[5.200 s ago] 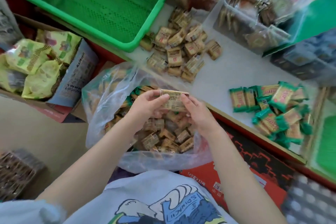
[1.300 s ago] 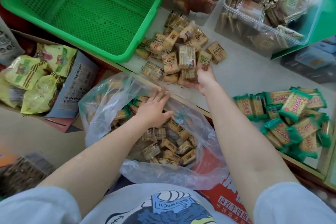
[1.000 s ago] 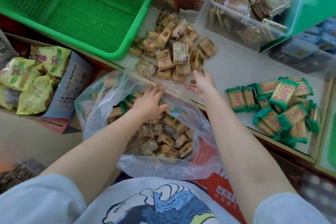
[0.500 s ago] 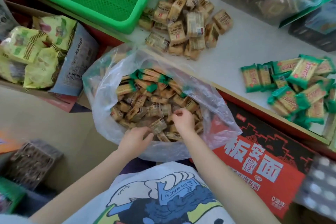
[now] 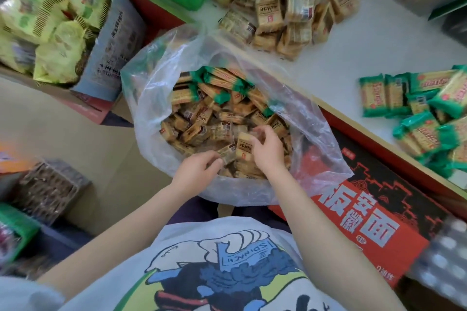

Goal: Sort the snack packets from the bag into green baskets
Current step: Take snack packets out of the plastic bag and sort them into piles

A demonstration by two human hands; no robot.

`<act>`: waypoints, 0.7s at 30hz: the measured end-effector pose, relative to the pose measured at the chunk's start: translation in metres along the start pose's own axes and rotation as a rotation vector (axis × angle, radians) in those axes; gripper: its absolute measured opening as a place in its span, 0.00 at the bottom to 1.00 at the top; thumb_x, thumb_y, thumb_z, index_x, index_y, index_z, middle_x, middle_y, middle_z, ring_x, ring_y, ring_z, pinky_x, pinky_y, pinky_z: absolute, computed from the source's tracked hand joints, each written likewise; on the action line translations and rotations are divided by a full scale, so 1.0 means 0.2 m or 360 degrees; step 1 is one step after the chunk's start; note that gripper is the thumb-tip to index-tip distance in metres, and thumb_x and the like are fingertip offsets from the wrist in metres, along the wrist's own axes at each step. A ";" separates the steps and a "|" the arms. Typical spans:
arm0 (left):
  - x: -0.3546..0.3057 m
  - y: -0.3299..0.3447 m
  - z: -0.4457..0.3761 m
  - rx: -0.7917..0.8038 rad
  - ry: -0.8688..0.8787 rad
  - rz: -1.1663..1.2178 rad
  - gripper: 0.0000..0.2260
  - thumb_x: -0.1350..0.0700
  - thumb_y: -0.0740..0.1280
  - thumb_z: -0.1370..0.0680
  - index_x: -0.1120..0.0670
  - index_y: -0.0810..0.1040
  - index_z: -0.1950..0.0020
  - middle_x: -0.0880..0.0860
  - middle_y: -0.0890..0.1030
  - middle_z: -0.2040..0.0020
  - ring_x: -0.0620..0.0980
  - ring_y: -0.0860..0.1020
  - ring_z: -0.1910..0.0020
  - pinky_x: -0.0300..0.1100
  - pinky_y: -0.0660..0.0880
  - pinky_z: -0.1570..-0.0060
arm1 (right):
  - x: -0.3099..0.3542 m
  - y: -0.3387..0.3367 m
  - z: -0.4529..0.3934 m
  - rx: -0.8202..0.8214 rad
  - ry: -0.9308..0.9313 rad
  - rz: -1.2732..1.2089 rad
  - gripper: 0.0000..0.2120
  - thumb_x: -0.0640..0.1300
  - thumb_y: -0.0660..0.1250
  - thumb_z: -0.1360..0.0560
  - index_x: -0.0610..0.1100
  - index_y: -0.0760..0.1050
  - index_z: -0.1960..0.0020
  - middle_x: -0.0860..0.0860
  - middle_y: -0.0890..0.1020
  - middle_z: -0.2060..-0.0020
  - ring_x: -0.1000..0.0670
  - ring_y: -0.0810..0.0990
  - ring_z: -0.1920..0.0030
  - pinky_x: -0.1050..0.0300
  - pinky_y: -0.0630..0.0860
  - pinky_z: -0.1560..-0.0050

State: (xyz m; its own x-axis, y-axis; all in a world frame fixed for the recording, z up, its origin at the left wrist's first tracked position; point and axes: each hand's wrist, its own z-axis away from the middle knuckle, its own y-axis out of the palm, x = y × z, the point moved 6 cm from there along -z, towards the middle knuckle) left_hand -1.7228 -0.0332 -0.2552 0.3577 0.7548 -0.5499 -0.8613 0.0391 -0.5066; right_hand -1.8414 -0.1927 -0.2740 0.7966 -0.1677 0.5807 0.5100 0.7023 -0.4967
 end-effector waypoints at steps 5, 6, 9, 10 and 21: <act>-0.23 -0.04 0.01 0.0002 -0.0221 0.0914 0.08 0.46 0.67 0.19 0.47 0.80 0.43 0.47 0.85 0.49 0.45 0.83 0.52 0.42 0.79 0.47 | 0.06 -0.23 0.20 0.0092 0.0224 -0.1074 0.16 0.41 0.71 0.22 0.45 0.72 0.37 0.46 0.82 0.50 0.50 0.86 0.54 0.50 0.84 0.53; -0.31 -0.04 0.01 0.0034 -0.0254 0.1150 0.09 0.48 0.67 0.19 0.48 0.80 0.42 0.50 0.86 0.49 0.46 0.84 0.52 0.44 0.80 0.48 | 0.08 -0.27 0.22 0.0172 0.0236 -0.1273 0.18 0.38 0.71 0.22 0.43 0.71 0.35 0.44 0.82 0.48 0.48 0.86 0.54 0.51 0.84 0.54; -0.57 -0.04 0.00 0.0057 -0.0218 0.1483 0.08 0.53 0.68 0.19 0.54 0.80 0.42 0.56 0.86 0.48 0.51 0.85 0.51 0.46 0.81 0.49 | 0.09 -0.40 0.28 0.0353 0.0159 -0.1396 0.20 0.35 0.68 0.23 0.42 0.69 0.33 0.39 0.79 0.42 0.44 0.84 0.48 0.53 0.82 0.54; -0.65 -0.03 -0.01 0.0061 -0.0188 0.1516 0.08 0.55 0.68 0.20 0.56 0.80 0.43 0.57 0.86 0.48 0.54 0.85 0.49 0.48 0.81 0.48 | 0.09 -0.46 0.29 0.0396 0.0103 -0.1345 0.20 0.37 0.69 0.25 0.44 0.70 0.35 0.39 0.80 0.43 0.44 0.84 0.48 0.52 0.82 0.54; -1.43 0.28 -0.30 -0.0034 0.0390 0.0262 0.10 0.45 0.68 0.21 0.47 0.82 0.44 0.49 0.83 0.44 0.50 0.78 0.40 0.47 0.74 0.39 | -0.34 -1.24 0.26 0.0034 0.0107 -0.0886 0.14 0.54 0.66 0.19 0.43 0.77 0.43 0.45 0.82 0.63 0.49 0.73 0.71 0.56 0.69 0.72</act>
State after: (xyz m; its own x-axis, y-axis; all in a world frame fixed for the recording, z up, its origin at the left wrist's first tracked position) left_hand -1.8515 -0.2860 -0.1673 0.2927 0.5691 -0.7684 -0.9081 -0.0863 -0.4098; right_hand -2.0392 -0.3189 -0.1575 0.4284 -0.5605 0.7088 0.8533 0.5090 -0.1132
